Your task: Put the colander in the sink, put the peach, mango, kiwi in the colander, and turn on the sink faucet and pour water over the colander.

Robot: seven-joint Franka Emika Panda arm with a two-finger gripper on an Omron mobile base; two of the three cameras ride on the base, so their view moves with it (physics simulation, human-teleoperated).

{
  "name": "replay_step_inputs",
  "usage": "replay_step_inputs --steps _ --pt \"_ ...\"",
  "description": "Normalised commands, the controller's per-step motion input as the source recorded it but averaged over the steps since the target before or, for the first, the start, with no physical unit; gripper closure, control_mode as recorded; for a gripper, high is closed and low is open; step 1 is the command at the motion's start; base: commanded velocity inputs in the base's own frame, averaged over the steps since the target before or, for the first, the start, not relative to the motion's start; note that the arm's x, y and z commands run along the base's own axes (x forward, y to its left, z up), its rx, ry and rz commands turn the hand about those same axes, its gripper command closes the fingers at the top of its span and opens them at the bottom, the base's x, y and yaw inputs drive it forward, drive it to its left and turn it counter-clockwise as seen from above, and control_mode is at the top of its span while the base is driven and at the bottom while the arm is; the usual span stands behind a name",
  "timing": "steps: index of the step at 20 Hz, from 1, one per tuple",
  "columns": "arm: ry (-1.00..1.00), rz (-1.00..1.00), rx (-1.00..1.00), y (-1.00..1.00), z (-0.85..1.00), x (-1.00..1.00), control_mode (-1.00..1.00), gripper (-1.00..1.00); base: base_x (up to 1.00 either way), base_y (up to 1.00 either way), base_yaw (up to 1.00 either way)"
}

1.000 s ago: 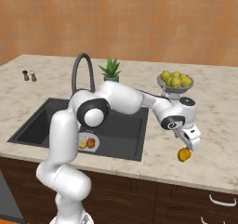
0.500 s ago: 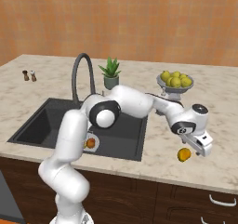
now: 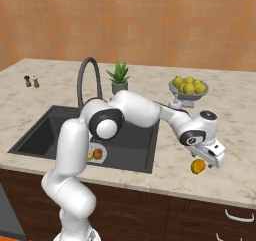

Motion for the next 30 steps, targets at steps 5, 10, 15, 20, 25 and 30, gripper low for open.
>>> replay_step_inputs --steps 5,10,15,20,25,30 --pt "0.00 0.00 -0.13 0.32 -0.12 -0.58 -1.00 -1.00 0.00 0.00 0.00" --pt "0.00 0.06 -0.07 0.38 -0.29 0.12 -1.00 -1.00 0.00 0.00 0.00" --pt "0.02 0.11 0.00 -0.33 -0.58 0.34 -1.00 -1.00 0.00 0.00 0.00" --pt "0.08 0.06 0.00 -0.58 -0.41 0.23 -1.00 -1.00 0.00 0.00 0.00" --pt "0.08 0.02 0.00 -0.07 -0.46 0.14 -1.00 1.00 0.00 0.00 0.00" --pt "0.00 0.00 0.00 0.08 -0.33 -0.05 -1.00 1.00 0.00 0.00 0.00"
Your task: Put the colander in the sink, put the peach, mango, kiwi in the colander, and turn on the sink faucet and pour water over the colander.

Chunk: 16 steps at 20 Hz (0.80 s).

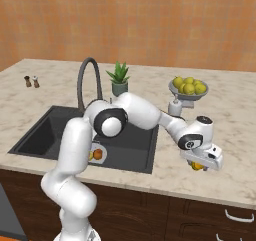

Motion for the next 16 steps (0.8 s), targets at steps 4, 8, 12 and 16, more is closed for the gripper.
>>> replay_step_inputs --steps 4,8,12,16 --pt "-0.17 0.01 0.00 0.43 0.01 -0.28 -1.00 1.00 0.00 0.00 0.00" --pt "-0.11 0.02 0.01 0.88 0.30 -0.48 -1.00 1.00 0.00 0.00 0.00" --pt "-0.03 0.00 0.10 0.88 0.41 -0.23 -1.00 1.00 0.00 0.00 0.00" --pt "0.00 0.00 0.12 0.90 0.42 0.02 -1.00 1.00 0.00 0.00 0.00"
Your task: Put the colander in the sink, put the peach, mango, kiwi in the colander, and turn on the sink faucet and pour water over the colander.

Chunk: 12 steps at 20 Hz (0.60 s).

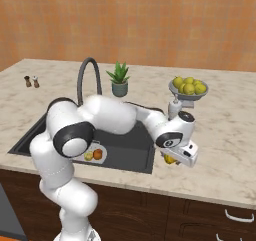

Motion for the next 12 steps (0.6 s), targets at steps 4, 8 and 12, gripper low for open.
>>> replay_step_inputs --steps 4,8,12 --pt "0.06 0.00 0.07 0.86 0.24 0.38 -1.00 1.00 0.00 0.00 0.00" --pt "0.16 0.00 0.06 0.82 0.19 0.66 -1.00 1.00 0.00 0.00 0.00" --pt "0.22 0.00 0.04 0.71 0.20 0.67 -1.00 1.00 0.00 0.00 0.00"
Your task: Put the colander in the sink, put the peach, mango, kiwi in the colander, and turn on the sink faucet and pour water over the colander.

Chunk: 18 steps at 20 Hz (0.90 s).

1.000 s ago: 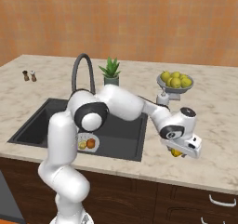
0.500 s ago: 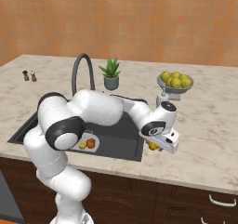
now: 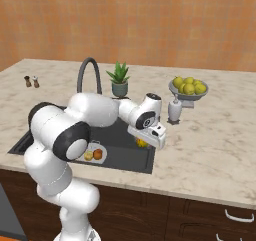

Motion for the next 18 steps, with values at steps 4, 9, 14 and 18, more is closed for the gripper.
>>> replay_step_inputs --steps 4,9,14,18 --pt "0.30 0.00 0.09 0.58 0.06 0.52 -1.00 1.00 0.00 0.00 0.00" --pt "0.09 -0.03 0.16 0.29 -0.02 0.17 -1.00 1.00 0.00 0.00 0.00" --pt "0.00 -0.13 0.13 0.48 -0.18 -0.01 -1.00 1.00 0.00 0.00 0.00" --pt "0.00 -0.13 0.04 0.76 -0.21 0.00 -1.00 1.00 0.00 0.00 0.00"
